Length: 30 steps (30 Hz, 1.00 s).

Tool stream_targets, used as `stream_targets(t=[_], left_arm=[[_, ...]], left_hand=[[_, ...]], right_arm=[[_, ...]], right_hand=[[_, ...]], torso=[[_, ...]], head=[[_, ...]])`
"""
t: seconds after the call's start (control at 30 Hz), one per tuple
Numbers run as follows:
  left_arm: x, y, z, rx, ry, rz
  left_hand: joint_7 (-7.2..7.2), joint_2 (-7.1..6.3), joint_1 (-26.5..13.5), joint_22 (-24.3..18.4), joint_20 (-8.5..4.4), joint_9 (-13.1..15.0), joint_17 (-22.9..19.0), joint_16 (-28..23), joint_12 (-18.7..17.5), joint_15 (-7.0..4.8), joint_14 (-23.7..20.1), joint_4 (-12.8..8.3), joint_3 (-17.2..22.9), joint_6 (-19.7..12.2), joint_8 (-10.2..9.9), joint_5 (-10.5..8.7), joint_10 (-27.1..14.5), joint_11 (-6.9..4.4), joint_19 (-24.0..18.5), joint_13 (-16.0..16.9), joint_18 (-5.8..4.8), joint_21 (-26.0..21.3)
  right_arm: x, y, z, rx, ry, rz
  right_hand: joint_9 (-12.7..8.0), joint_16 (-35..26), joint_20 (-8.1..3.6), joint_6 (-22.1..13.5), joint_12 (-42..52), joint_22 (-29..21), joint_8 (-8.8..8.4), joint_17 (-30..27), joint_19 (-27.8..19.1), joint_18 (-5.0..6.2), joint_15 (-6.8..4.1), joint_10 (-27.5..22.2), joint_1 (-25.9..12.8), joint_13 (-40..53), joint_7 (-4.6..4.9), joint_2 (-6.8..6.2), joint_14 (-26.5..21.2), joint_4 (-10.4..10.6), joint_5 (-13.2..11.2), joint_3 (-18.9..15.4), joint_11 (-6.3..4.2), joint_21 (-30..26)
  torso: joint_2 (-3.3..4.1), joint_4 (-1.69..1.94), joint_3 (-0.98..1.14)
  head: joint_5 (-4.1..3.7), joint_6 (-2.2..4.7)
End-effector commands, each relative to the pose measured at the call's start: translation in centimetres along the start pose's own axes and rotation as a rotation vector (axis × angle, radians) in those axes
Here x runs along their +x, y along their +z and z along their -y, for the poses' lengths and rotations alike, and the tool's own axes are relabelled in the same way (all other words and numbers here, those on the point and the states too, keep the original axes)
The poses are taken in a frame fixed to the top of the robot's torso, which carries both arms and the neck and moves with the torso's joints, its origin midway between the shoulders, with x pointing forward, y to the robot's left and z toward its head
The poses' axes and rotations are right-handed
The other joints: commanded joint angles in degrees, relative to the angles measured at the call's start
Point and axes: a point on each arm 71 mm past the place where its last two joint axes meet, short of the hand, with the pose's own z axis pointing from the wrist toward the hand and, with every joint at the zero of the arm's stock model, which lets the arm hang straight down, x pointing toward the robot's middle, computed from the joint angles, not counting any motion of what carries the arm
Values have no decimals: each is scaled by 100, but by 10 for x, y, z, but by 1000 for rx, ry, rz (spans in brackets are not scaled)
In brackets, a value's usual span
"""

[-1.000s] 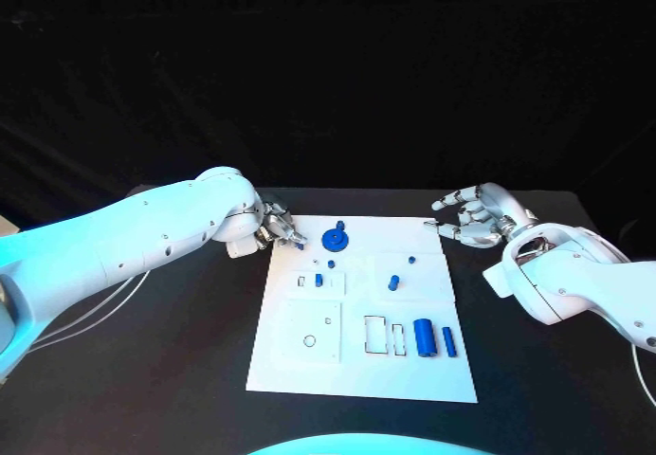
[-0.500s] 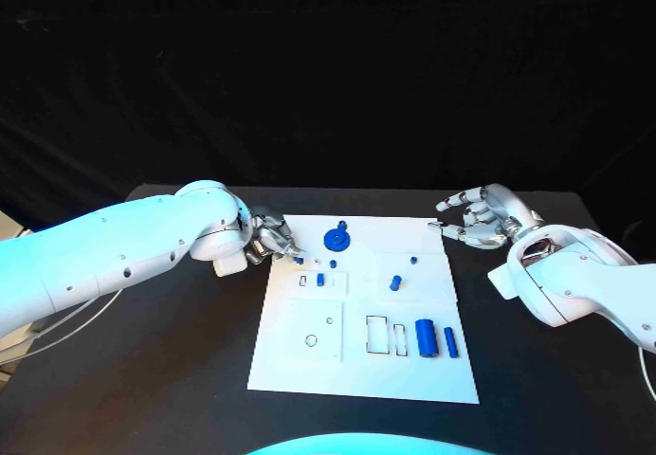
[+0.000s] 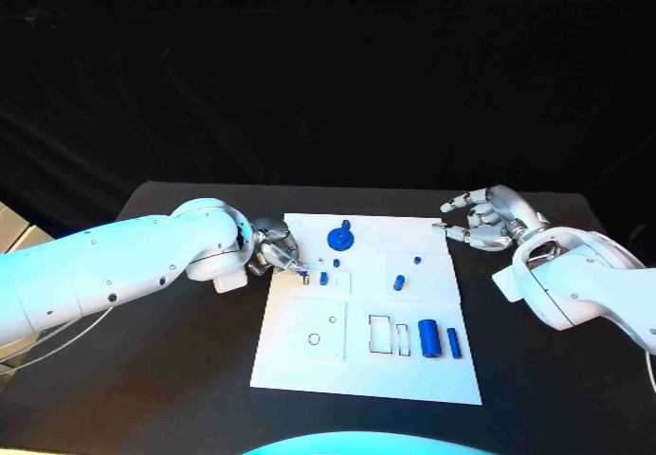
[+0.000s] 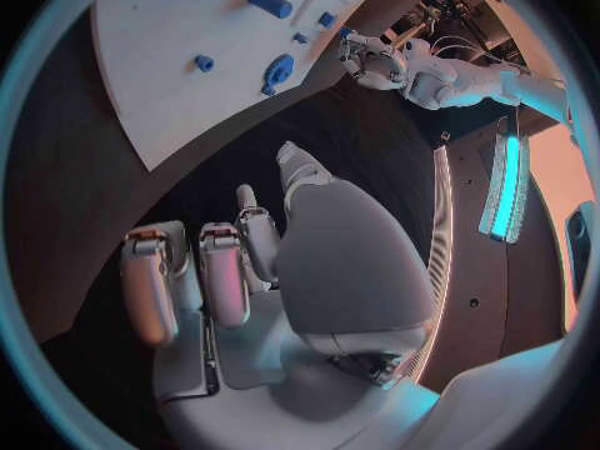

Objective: Assemble the parts on the task board

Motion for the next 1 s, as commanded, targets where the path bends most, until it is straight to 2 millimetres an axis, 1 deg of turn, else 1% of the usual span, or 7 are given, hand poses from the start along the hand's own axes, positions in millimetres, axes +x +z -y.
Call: stream_targets(t=[0.03,0.17,0.5,0.7,1.0], left_arm=[[1,0,4,23,38,43],[4,2,5,25,57,45],[7,8,7,11,96,35],[10,11,5,-1,105,29],[13,12,3,-11,110,16]], left_hand=[[-3,25,-43,20,1,-2,1267,31,40,-34,519,-1002,1048,58,8,32,57,-8,53,18,-14,32],[-3,25,-43,20,1,-2,1267,31,40,-34,519,-1002,1048,58,8,32,57,-8,53,18,-14,32],[-6,17,-58,29,-2,-5,1279,36,42,-36,522,-1014,1067,68,5,35,66,-10,58,21,-15,37],[-6,17,-58,29,-2,-5,1279,36,42,-36,522,-1014,1067,68,5,35,66,-10,58,21,-15,37],[-6,17,-58,29,-2,-5,1279,36,42,-36,522,-1014,1067,68,5,35,66,-10,58,21,-15,37]], right_arm=[[2,0,-1,-9,-5,-14],[2,-1,0,-9,-4,-15],[3,-1,0,-7,-4,-16],[2,-1,0,-7,-5,-16],[2,-1,0,-8,-5,-16]], right_hand=[[-7,-29,-25,-30,-4,1462,21,1093,550,-56,-25,23,-28,301,-11,14,490,5,24,29,-27,-11],[-7,-29,-25,-30,-4,1462,21,1093,550,-56,-25,23,-28,301,-11,14,490,5,24,29,-27,-11],[-7,-29,-25,-30,-4,1462,21,1093,550,-56,-25,23,-28,301,-11,14,490,5,24,29,-27,-11],[-7,-29,-25,-30,-4,1462,21,1093,550,-56,-25,23,-28,301,-11,14,490,5,24,29,-27,-11],[-7,-29,-25,-30,-4,1462,21,1093,550,-56,-25,23,-28,301,-11,14,490,5,24,29,-27,-11]], torso=[[10,-13,2],[16,-12,2],[25,-15,6],[20,-8,0],[15,-8,-1]], head=[[15,-10],[10,-2],[2,-35],[-2,-48],[1,-63]])
